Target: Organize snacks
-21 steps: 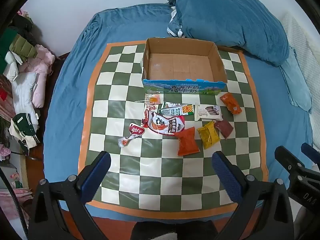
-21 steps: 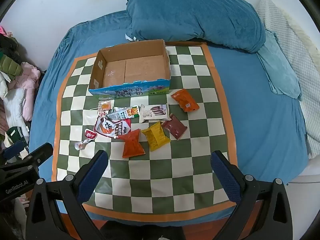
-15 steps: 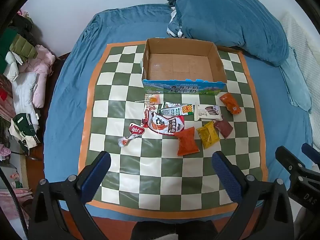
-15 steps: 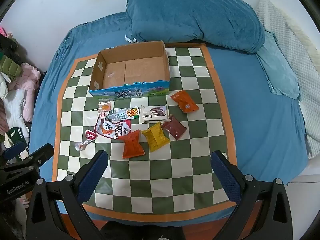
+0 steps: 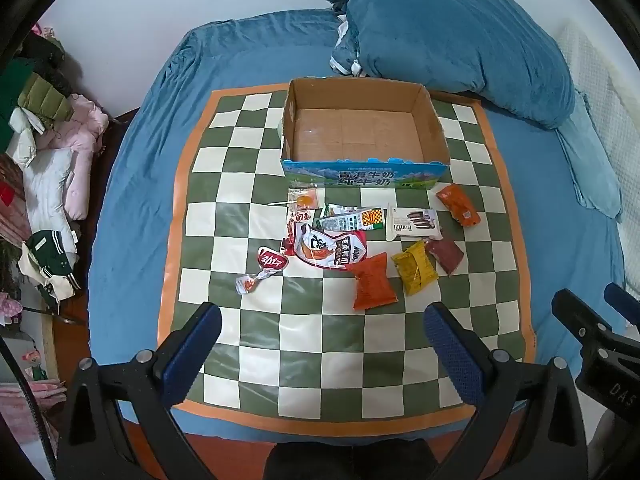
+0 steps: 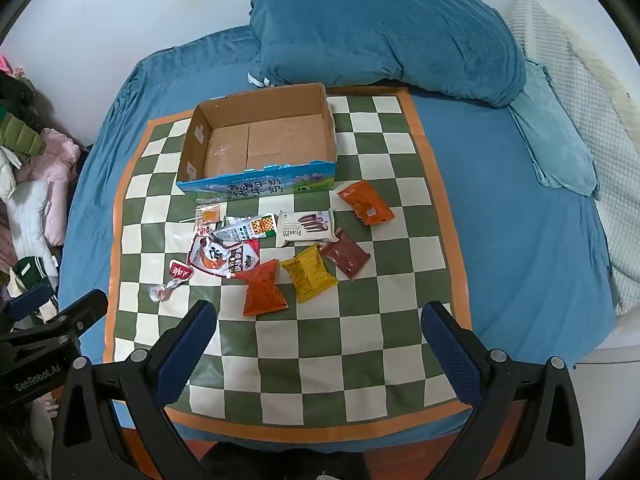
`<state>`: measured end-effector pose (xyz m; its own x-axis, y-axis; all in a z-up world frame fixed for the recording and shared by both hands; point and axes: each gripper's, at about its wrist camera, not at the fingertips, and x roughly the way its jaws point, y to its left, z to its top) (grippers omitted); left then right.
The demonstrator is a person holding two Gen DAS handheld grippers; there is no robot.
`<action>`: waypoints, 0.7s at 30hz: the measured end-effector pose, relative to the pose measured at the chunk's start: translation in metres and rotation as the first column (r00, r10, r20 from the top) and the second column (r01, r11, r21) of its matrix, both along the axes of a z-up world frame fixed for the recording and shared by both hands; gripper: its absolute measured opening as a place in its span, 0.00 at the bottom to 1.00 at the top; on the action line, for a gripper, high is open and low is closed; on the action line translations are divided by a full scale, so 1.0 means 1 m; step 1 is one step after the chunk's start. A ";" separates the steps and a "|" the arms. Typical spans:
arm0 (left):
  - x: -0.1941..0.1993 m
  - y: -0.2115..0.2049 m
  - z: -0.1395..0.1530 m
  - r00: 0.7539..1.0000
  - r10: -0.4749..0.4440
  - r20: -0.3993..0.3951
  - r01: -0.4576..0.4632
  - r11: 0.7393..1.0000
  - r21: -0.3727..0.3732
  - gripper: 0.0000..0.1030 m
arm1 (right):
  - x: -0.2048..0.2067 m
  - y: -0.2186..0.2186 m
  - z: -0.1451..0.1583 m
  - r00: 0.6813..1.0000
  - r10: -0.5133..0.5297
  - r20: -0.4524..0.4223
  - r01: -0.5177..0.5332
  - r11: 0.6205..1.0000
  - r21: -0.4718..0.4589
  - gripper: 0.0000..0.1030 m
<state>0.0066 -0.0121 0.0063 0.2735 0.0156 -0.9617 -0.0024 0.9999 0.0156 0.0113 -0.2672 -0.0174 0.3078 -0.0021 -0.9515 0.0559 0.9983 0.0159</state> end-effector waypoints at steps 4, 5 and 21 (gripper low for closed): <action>-0.002 -0.001 0.000 1.000 0.000 0.004 0.000 1.000 -0.003 1.00 | -0.003 -0.005 0.005 1.000 -0.002 0.000 0.002 1.000 0.002 1.00; -0.002 -0.002 0.001 1.000 0.000 0.005 0.000 1.000 -0.004 1.00 | -0.003 -0.006 0.005 1.000 -0.002 -0.001 0.002 1.000 0.002 1.00; 0.003 0.005 0.008 1.000 -0.001 0.022 0.001 1.000 -0.012 1.00 | -0.002 -0.007 0.004 1.000 -0.003 0.003 0.003 1.000 0.001 1.00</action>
